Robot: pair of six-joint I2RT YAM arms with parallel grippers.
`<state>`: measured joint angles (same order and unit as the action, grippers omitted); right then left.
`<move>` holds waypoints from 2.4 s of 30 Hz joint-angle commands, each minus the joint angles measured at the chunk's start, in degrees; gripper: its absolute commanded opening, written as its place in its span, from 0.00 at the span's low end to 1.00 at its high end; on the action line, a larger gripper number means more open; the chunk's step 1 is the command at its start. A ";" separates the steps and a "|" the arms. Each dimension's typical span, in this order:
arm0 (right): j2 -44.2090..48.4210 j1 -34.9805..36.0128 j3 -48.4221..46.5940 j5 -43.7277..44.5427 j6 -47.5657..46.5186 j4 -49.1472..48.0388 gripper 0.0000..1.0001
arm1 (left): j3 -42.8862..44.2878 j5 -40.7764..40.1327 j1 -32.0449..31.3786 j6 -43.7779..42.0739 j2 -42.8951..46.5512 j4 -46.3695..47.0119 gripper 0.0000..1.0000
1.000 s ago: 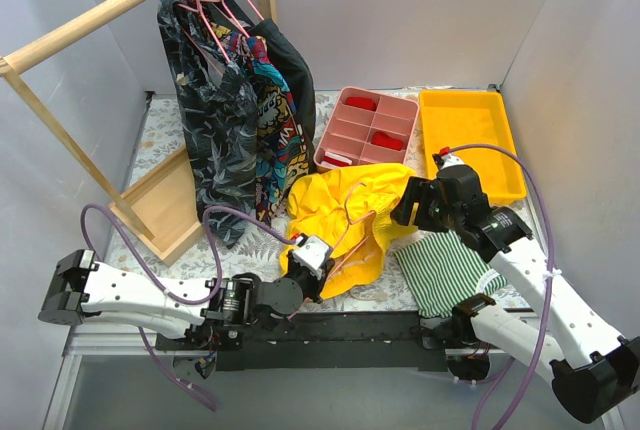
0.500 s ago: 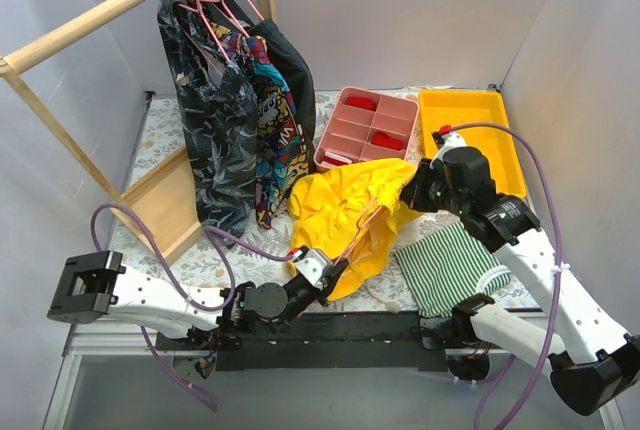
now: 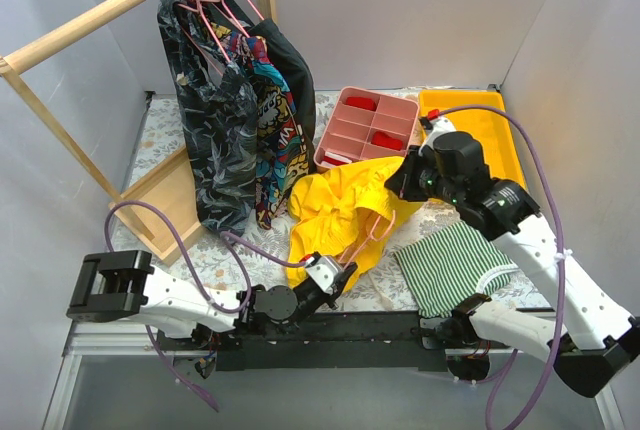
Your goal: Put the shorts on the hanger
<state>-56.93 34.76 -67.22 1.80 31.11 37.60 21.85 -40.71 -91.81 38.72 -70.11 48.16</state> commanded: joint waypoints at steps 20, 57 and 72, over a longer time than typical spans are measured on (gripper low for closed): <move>2.61 -1.01 -6.34 9.62 11.77 18.90 0.84 | -2.51 6.69 2.60 -3.65 -8.29 17.58 0.00; -0.47 -8.31 5.88 -6.11 26.89 12.40 0.01 | 12.86 -0.68 4.97 36.05 13.40 -56.69 0.51; 0.50 -8.31 4.47 -4.79 30.23 11.79 0.01 | 21.13 3.01 5.15 55.49 4.54 -87.00 0.54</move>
<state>-57.69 26.63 -59.59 -3.92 58.94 50.87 40.32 -37.26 -86.89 89.27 -65.54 -31.24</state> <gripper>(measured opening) 0.135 0.513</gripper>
